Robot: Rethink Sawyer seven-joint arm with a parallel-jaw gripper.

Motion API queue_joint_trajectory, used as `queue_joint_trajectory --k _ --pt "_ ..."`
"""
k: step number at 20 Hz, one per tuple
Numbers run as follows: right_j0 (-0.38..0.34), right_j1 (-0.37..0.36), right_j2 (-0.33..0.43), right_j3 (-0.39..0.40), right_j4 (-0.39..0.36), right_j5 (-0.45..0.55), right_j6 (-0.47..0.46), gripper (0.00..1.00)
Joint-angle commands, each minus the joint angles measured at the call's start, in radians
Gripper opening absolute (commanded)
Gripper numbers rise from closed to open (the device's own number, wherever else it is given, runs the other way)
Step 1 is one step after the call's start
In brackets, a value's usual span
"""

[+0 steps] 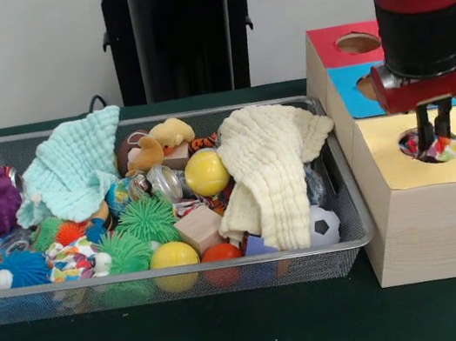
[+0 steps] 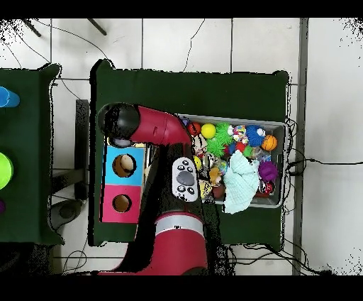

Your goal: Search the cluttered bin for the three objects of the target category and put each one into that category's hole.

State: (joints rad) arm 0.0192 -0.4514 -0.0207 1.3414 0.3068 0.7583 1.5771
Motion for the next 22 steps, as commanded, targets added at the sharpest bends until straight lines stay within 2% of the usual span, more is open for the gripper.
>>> queue_joint_trajectory --k 1,4,5,8,10,22 --pt "-0.013 -0.124 -0.002 0.051 0.013 0.214 0.226 0.0" --pt "-0.014 -0.124 -0.002 0.051 0.011 0.198 0.223 0.0" --pt "-0.015 -0.123 0.001 0.054 0.011 0.203 0.226 1.0" --pt "-0.016 -0.089 0.003 0.026 -0.005 0.132 0.208 1.0" --pt "-0.013 -0.081 0.006 0.041 -0.002 0.102 0.214 1.0" --pt "-0.013 -0.051 0.007 0.02 -0.007 0.087 0.216 1.0"
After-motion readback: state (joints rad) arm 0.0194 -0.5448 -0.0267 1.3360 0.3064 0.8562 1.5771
